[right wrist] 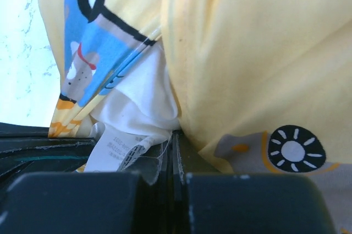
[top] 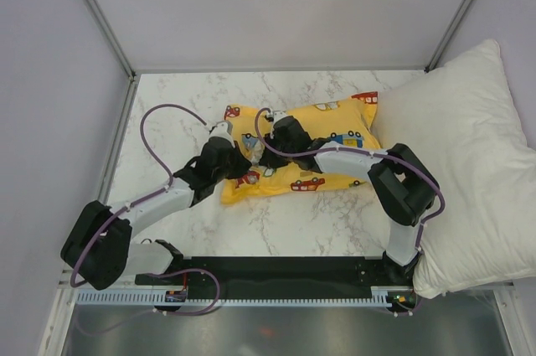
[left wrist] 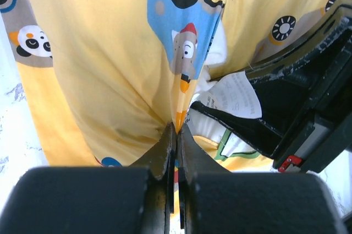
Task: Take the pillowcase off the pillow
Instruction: Expand the opening of the pillowcase
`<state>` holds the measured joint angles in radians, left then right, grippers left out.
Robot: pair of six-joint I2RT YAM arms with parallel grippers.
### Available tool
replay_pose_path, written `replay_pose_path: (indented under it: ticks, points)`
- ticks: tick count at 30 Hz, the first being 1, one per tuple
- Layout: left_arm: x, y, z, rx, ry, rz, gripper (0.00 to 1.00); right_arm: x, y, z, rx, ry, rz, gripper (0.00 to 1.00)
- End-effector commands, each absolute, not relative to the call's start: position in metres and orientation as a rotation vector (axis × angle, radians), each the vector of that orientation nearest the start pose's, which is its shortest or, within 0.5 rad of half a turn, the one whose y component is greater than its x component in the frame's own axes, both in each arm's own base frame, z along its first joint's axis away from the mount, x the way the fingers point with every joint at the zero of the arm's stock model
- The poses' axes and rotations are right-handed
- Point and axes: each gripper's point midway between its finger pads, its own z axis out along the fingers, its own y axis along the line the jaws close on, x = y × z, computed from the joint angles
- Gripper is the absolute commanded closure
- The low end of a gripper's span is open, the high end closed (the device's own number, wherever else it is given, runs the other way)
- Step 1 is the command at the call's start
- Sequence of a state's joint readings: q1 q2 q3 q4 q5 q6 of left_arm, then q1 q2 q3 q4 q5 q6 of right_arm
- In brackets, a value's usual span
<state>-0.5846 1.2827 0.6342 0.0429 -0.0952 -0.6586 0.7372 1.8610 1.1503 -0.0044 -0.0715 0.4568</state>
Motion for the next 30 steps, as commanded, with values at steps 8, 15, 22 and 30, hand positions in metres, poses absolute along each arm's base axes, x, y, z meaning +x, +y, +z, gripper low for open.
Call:
replay_pose_path:
  ticks: [8, 15, 22, 30]
  points:
    - [0.24, -0.152, 0.046, -0.096, 2.484, -0.329, 0.98, 0.392, 0.152, 0.005, -0.056, 2.464, -0.212, 1.0]
    - [0.239, -0.144, 0.057, -0.121, 2.464, -0.338, 0.98, 0.387, 0.127, 0.011, -0.024, 2.455, -0.27, 1.0]
    - [0.232, -0.136, 0.06, -0.149, 2.458, -0.327, 0.98, 0.408, 0.107, 0.028, 0.067, 2.425, -0.294, 1.0]
    - [0.224, -0.134, 0.052, -0.151, 2.487, -0.332, 0.98, 0.441, 0.077, 0.052, 0.164, 2.385, -0.299, 1.0]
